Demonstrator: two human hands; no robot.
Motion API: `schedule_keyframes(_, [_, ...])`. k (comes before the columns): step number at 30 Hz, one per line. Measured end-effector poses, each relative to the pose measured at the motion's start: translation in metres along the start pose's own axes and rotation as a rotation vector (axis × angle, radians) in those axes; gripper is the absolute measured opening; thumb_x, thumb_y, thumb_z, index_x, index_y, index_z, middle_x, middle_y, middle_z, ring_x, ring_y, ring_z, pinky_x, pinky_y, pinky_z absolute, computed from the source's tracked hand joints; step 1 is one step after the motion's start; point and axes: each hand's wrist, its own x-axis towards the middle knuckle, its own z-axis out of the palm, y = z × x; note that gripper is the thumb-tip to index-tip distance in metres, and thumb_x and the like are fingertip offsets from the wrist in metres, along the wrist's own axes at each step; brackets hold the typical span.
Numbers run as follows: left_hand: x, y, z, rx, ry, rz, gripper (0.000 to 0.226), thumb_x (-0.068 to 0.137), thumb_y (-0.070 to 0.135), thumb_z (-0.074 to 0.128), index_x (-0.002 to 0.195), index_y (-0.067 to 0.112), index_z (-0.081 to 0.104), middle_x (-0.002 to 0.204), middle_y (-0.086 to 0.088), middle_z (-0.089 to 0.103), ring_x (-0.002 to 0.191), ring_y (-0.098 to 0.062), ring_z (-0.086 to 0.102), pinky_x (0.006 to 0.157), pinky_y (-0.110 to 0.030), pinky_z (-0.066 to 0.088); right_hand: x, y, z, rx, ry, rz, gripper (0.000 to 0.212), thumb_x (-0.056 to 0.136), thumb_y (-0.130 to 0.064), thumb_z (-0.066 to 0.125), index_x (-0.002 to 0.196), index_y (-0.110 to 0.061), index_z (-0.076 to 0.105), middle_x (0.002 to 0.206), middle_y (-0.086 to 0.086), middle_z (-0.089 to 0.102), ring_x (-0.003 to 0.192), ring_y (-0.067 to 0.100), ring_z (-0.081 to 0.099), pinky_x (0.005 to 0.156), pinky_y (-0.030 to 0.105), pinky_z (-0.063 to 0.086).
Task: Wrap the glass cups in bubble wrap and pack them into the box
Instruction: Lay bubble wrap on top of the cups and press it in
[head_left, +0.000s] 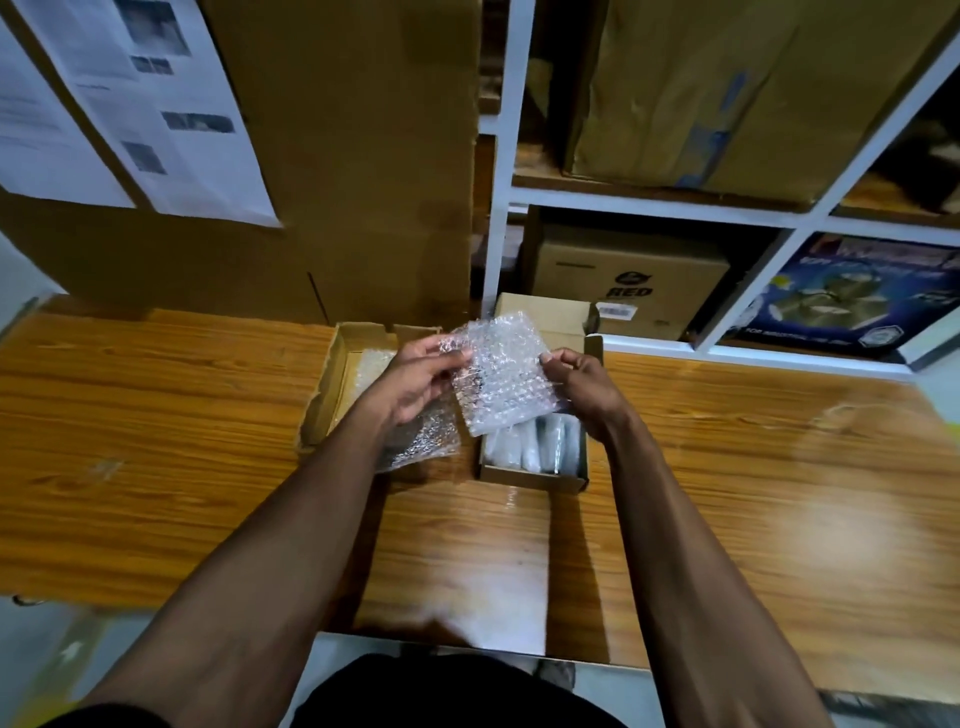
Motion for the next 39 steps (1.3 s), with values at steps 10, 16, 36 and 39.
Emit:
schedule_keyframes(10, [0.004, -0.005, 0.028, 0.005, 0.046, 0.02, 0.029, 0.1, 0.018, 0.067, 0.128, 0.01, 0.066, 0.116, 0.002, 0.074, 0.108, -0.011, 0.066, 0.08, -0.028, 0.055, 0.002, 0.003, -0.018, 0.041, -0.071, 0.027, 0.03, 0.097, -0.016, 0.073, 0.126, -0.018, 0.065, 0.09, 0.0, 0.075, 0.069, 0.009, 0.066, 0.061, 0.025, 0.052])
schedule_keyframes(16, [0.01, -0.013, 0.038, 0.08, 0.045, 0.025, 0.059, 0.084, 0.016, 0.082, 0.138, 0.017, 0.057, 0.13, -0.006, 0.071, 0.12, -0.019, 0.067, 0.092, -0.029, 0.055, 0.009, 0.006, -0.025, 0.071, -0.02, 0.018, 0.026, 0.096, -0.022, 0.074, 0.12, -0.021, 0.067, 0.095, 0.006, 0.072, 0.071, 0.018, 0.06, 0.057, 0.029, 0.047])
schedule_keyframes(36, [0.019, 0.001, 0.096, 0.269, -0.151, 0.108, 0.03, 0.108, 0.02, 0.058, 0.134, 0.006, 0.066, 0.121, -0.014, 0.076, 0.114, -0.029, 0.074, 0.097, -0.038, 0.06, 0.009, -0.021, -0.013, 0.033, -0.15, -0.111, 0.044, 0.099, -0.054, 0.064, 0.115, -0.015, 0.073, 0.115, 0.008, 0.077, 0.112, 0.026, 0.073, 0.096, 0.041, 0.058])
schedule_keyframes(39, [0.019, 0.0, 0.096, 0.205, -0.074, 0.124, 0.03, 0.111, 0.019, 0.049, 0.129, 0.005, 0.068, 0.12, -0.018, 0.076, 0.109, -0.031, 0.075, 0.097, -0.04, 0.061, 0.006, -0.019, -0.021, 0.106, -0.107, -0.12, 0.026, 0.105, -0.028, 0.061, 0.114, -0.007, 0.072, 0.101, 0.006, 0.078, 0.092, 0.023, 0.074, 0.077, 0.03, 0.058])
